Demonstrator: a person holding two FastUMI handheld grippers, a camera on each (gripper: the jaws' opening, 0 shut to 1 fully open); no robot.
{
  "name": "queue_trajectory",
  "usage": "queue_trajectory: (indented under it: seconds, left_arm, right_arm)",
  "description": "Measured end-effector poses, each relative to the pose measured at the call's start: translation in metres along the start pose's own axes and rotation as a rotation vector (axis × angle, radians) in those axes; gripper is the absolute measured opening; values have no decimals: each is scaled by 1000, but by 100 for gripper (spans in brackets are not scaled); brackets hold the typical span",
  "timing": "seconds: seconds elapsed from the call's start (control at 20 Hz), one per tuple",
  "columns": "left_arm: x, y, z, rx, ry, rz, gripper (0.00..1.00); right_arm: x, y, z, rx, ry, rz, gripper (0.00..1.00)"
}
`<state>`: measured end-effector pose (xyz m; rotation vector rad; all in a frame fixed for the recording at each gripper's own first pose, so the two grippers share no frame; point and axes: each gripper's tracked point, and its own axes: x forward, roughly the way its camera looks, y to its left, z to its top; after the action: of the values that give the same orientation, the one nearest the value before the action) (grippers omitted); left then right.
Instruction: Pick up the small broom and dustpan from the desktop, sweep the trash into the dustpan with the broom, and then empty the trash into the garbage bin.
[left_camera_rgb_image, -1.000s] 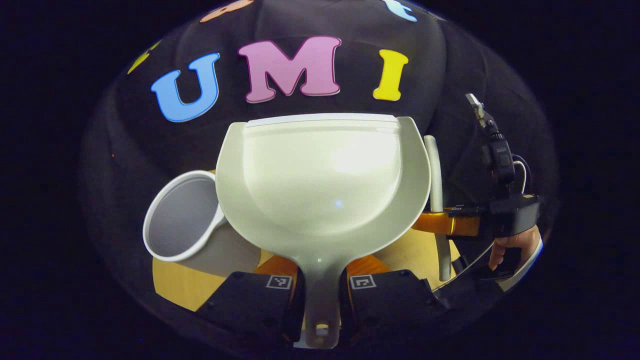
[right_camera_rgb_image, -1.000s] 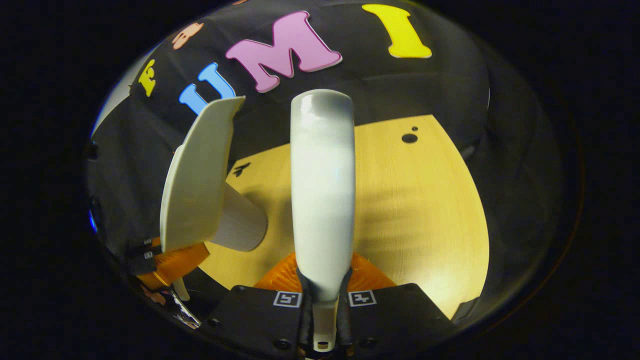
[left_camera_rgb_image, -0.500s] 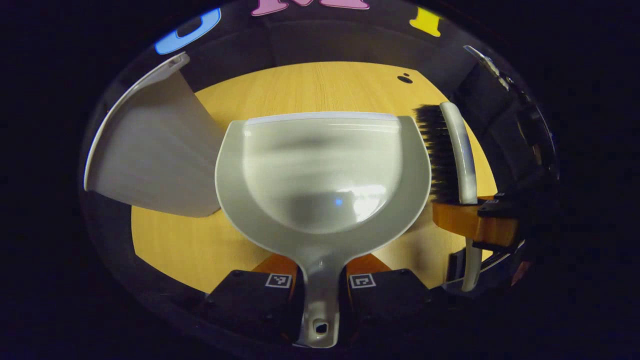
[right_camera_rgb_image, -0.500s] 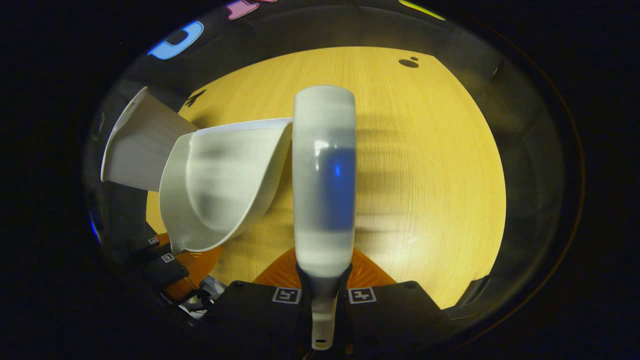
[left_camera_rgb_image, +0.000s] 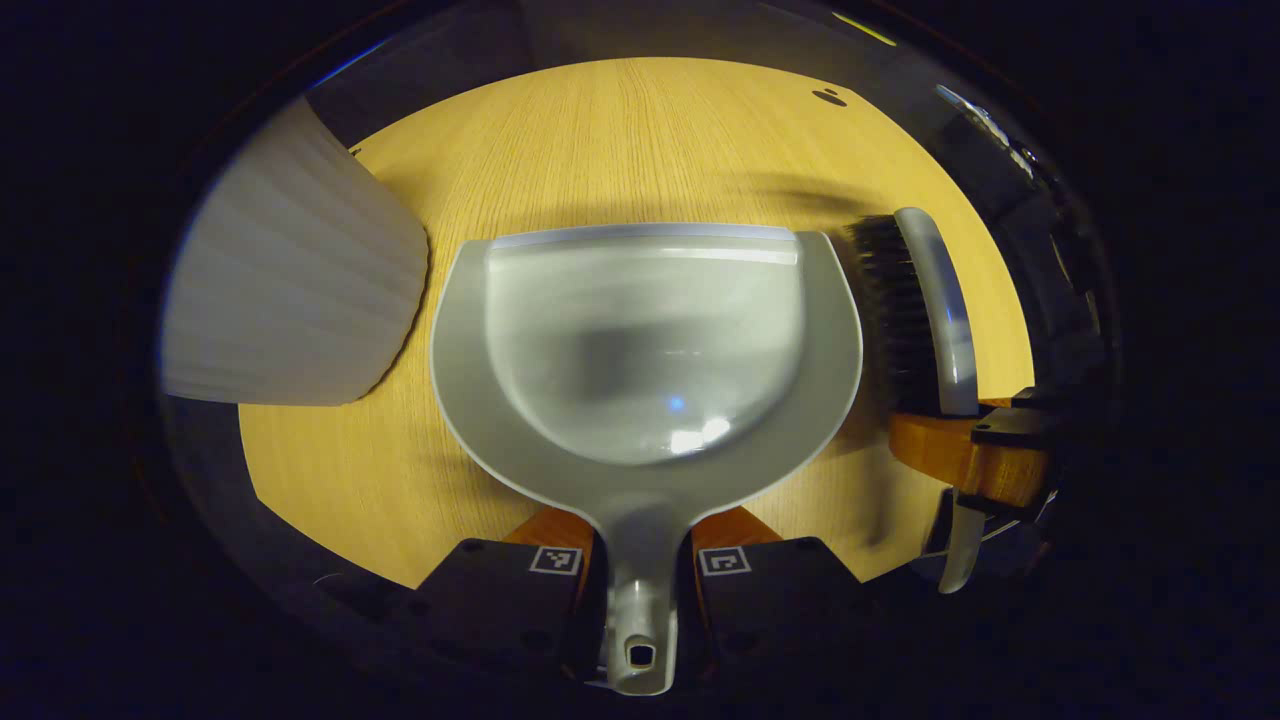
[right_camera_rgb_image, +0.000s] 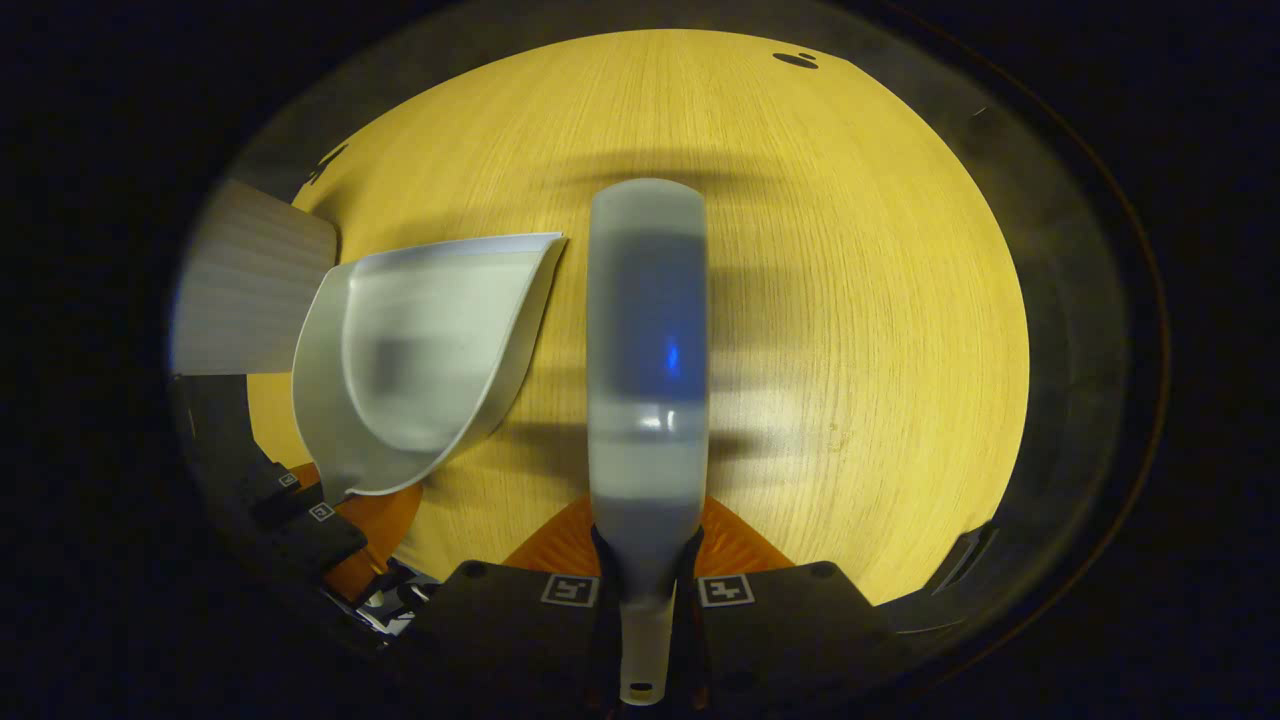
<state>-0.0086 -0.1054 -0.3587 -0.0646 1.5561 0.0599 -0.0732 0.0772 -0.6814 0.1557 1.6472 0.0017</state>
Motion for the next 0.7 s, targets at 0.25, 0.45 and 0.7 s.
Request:
queue_trajectory:
  seconds: [0.25,0.45,0.7]
  left_arm:
    - [4,1,0,7,27,2,27]
    - [6,0,-7,-2,69,-33,29]
    - [4,-9,-9,27,85,-68,32]
  right_arm:
    - [5,3,0,5,27,-2,28]
    - [6,5,3,18,41,3,27]
    - [4,5,6,21,39,3,34]
